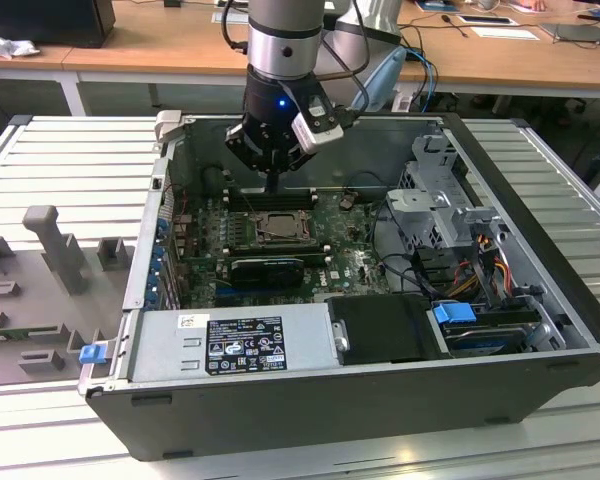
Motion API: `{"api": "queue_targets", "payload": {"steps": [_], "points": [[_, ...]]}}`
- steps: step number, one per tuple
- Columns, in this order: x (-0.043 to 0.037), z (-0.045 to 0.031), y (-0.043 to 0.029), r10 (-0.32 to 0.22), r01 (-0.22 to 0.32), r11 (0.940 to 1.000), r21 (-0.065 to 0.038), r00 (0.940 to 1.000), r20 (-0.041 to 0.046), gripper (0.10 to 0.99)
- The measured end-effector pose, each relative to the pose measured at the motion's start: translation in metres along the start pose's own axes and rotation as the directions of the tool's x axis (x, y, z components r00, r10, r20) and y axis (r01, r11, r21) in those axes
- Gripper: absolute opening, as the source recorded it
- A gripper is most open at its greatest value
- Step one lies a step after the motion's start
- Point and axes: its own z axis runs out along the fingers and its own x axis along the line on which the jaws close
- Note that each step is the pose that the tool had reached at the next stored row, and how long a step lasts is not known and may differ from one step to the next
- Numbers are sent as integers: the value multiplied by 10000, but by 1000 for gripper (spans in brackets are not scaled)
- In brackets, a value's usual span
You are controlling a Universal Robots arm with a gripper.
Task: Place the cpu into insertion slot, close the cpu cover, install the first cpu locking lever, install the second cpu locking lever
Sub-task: 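Install the first cpu locking lever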
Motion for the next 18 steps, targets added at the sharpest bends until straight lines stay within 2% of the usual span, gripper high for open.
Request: {"api": "queue_targets", "payload": {"steps": [18], "points": [[121,4,0,-615,615,9981,14,9981,-21,106]]}}
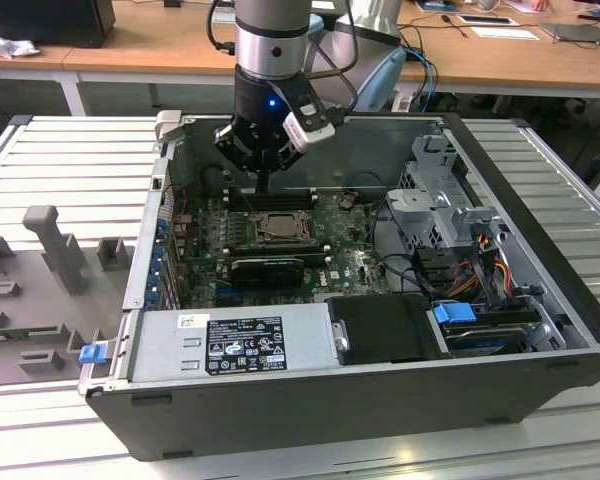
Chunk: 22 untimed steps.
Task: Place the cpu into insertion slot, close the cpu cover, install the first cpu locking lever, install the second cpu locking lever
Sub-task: 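Install the first cpu locking lever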
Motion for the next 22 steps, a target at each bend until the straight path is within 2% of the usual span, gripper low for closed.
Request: {"api": "queue_targets", "payload": {"steps": [4,7,10,12,17,22], "points": [[63,2,4,-69,69,10000,-6,10000,-2,106],[157,8,11,-107,107,9999,-25,9999,4,106],[258,21,19,-106,106,9999,-19,9999,97,106],[286,35,25,-82,82,10000,-18,9999,116,106],[326,92,50,149,-149,9999,-27,9998,127,106],[478,154,100,153,-153,9999,-25,9998,160,106]]}}
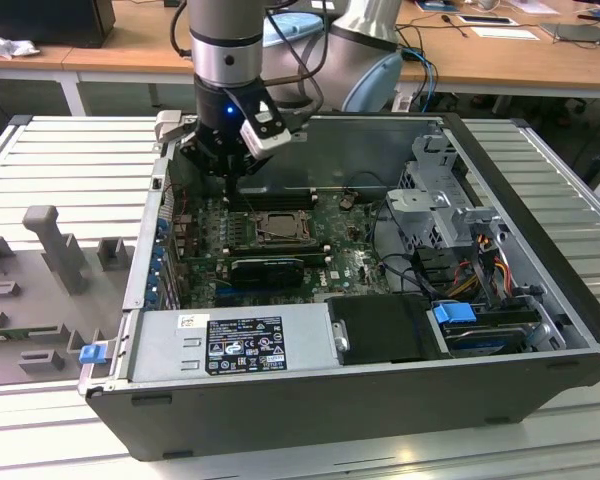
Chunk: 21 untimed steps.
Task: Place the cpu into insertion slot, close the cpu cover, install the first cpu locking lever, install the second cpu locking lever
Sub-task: 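Install the first cpu locking lever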
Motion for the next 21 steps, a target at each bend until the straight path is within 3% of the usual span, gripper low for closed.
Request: {"api": "queue_targets", "payload": {"steps": [5,10,21], "points": [[27,86,120,0,0,10000,0,10000,5,106],[21,100,261,0,0,10000,-1,10000,9,106],[-101,97,261,2,-2,10000,0,10000,9,106]]}}
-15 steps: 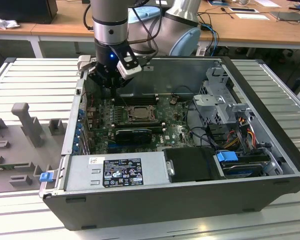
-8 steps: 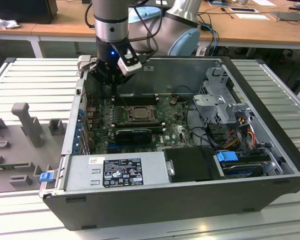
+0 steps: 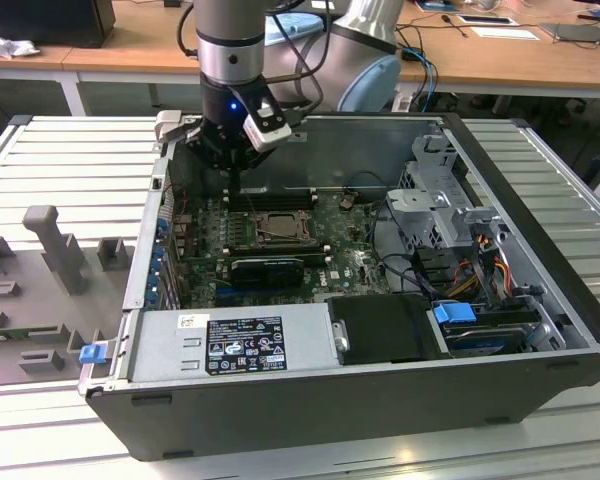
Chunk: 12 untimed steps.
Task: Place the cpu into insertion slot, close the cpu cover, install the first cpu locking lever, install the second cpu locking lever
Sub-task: 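Install the first cpu locking lever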
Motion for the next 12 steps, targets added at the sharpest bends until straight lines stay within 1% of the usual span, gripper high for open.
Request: {"api": "queue_targets", "payload": {"steps": [8,12], "points": [[-73,-1,-4,1,-1,10000,-1,10000,1,106],[-95,-2,-5,0,0,10000,-1,10000,1,106]]}}
